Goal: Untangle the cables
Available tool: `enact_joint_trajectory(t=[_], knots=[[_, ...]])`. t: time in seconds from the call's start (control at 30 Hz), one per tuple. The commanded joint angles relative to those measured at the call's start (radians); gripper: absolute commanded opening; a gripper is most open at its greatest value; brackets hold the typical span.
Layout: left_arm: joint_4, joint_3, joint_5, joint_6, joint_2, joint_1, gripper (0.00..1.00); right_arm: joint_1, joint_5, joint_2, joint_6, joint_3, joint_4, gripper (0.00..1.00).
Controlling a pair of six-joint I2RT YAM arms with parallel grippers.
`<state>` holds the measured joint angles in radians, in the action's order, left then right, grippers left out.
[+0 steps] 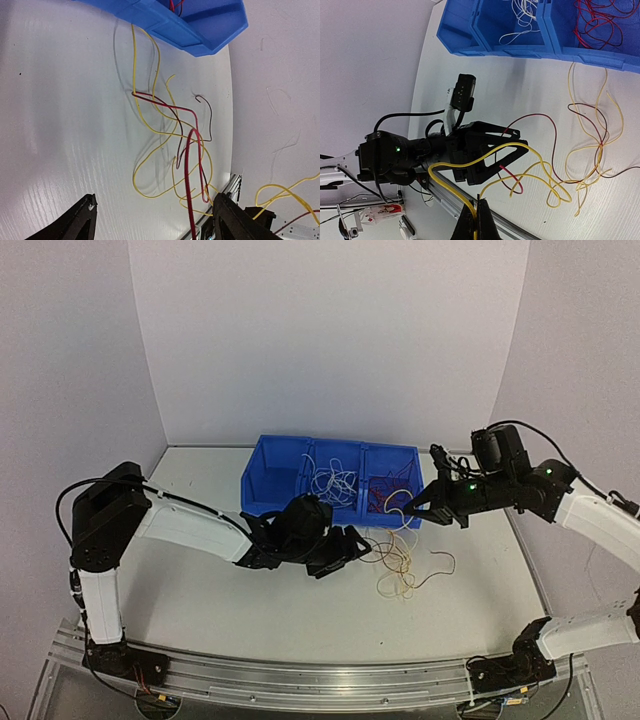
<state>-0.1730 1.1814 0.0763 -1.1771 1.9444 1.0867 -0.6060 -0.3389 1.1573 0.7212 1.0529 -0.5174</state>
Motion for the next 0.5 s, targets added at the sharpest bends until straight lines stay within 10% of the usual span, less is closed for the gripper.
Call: enact_joint_trajectory(t=[0.0, 0.2, 0.47], knots=[[-0.077, 0.056, 0.096, -0.015, 0.056, -0.010, 0.71, -0.007, -0.008, 0.010, 0.013, -0.006, 0.034, 0.00], [0.021, 0.112, 0.054, 0.034, 0.069, -0.021, 0.01, -0.006, 0.028, -0.002, -0.009, -0.022, 0.029, 0.00], [0.240, -0.270, -0.236, -0.002, -0.223, -0.177, 0.00, 0.024, 0.614, -0.038, -0.190, 0.052, -0.286, 0.00]])
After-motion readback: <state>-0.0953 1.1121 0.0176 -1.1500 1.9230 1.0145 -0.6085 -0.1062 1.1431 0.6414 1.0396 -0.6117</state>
